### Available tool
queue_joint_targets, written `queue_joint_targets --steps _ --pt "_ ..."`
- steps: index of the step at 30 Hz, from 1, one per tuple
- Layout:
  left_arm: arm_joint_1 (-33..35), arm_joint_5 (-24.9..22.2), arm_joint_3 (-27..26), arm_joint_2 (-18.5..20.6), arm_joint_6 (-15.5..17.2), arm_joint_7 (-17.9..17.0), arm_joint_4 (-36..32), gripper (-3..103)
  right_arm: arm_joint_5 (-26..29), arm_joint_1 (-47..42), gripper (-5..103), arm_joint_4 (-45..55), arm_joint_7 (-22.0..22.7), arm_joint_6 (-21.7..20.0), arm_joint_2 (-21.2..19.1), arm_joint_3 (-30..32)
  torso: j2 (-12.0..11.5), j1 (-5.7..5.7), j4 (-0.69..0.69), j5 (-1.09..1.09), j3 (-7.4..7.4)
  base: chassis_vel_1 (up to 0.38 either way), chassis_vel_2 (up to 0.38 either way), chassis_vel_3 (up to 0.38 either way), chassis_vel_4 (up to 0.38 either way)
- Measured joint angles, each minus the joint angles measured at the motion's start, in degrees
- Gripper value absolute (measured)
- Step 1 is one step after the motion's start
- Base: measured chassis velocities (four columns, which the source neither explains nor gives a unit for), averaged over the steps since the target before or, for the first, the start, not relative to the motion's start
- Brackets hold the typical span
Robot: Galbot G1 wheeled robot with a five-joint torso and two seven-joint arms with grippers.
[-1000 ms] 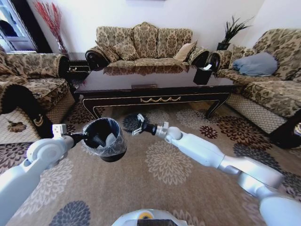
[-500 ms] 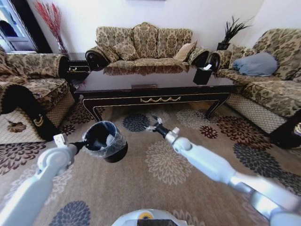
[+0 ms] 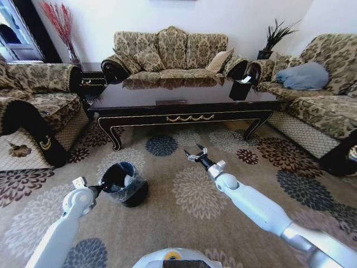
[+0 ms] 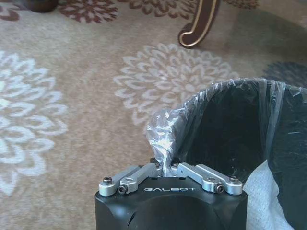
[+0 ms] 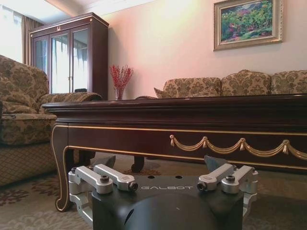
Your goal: Move to the front of the table and pick up the trash from the floor, then place it into the trash bin.
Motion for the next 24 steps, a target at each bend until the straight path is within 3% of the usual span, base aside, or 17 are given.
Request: queue_joint_targets --steps 13,15,17,19,21,24 --pt "0.4 1.9 0.1 1.0 -0.9 0.1 2.2 1 1.2 -4.2 100 1.6 0.2 0.0 -2.0 5.3 0.0 0.0 -0.01 0.06 -0.02 0.0 0.0 0.0 0.0" --pt "0.7 2.4 0.1 0.8 -1.0 -0.2 1.8 11 1.4 -5.1 100 1.8 0.6 0.0 -2.6 6.1 0.0 0.0 0.01 0.05 0.0 0.0 0.0 0.0 0.0" --pt "0.8 2.4 0.2 0.7 -1.0 -0.2 1.5 11 1.4 -5.4 100 1.9 0.7 0.0 -2.8 6.4 0.0 0.0 0.02 0.02 0.0 0.0 0.0 0.0 0.0" --pt "1.0 2.0 0.2 1.3 -0.9 -0.2 -0.9 27 1.4 -7.5 100 2.8 1.0 0.0 -4.0 8.9 0.0 0.0 0.01 -0.1 0.03 0.0 0.0 0.0 0.0" --pt "1.2 2.0 0.1 1.7 -0.9 -0.2 -2.2 27 1.4 -8.3 100 3.0 1.1 0.0 -4.4 10.0 0.0 0.0 -0.04 -0.09 0.02 0.0 0.0 0.0 0.0" --pt "3.9 2.6 -2.0 3.6 -1.3 -0.4 -7.3 43 1.5 -10.6 100 3.2 1.5 0.0 -5.1 13.5 0.0 0.0 -0.04 0.02 0.02 0.0 0.0 0.0 0.0"
